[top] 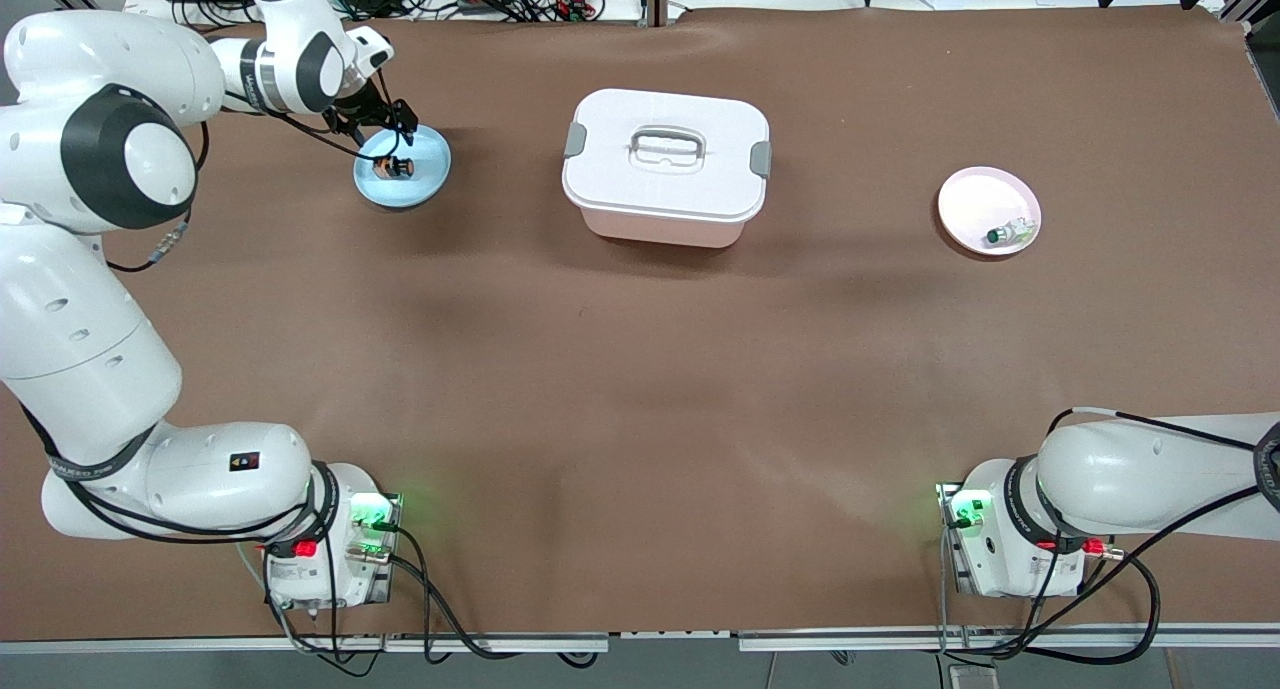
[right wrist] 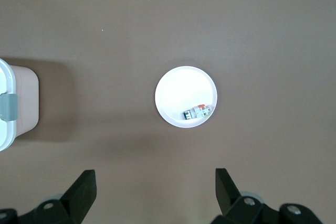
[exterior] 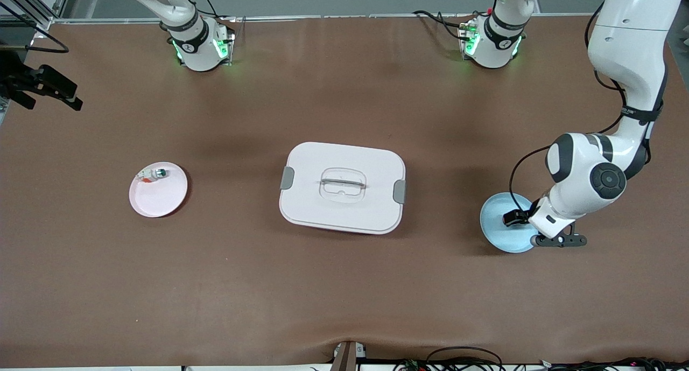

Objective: Transfer orange switch to right arm and place
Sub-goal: 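Move the left gripper down over the orange switch on the blue plate, then close the left gripper on the black-and-orange switch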

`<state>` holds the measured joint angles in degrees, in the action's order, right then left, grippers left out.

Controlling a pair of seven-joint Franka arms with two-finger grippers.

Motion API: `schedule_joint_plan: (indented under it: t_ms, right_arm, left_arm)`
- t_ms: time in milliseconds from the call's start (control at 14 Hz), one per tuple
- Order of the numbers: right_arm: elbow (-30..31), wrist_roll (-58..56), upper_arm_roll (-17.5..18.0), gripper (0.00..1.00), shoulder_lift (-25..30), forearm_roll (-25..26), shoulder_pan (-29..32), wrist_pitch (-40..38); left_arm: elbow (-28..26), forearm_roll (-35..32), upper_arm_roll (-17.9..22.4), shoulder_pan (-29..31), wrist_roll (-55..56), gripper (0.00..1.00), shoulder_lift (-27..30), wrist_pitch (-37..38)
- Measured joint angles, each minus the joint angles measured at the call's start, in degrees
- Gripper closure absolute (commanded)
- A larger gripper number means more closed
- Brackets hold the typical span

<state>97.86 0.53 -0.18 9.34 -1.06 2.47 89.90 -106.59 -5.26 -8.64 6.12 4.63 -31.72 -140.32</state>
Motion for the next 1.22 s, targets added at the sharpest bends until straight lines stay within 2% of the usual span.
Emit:
schedule_joint_plan:
  t_ms: [573,1217]
  right_arm:
    - [0.8,0.0,-0.7,0.0,0.0,-1.7,0.0,-1.1]
    - [0.8,0.0,-0.7,0.0,0.0,-1.9,0.0,-2.3]
  left_arm:
    - [0.0,0.0,0.0,0.9,0.0,0.0,-2.7,-0.7]
    - [-0.4,0.0,-0.2,0.8,-0.1,0.0,-3.0,-0.8]
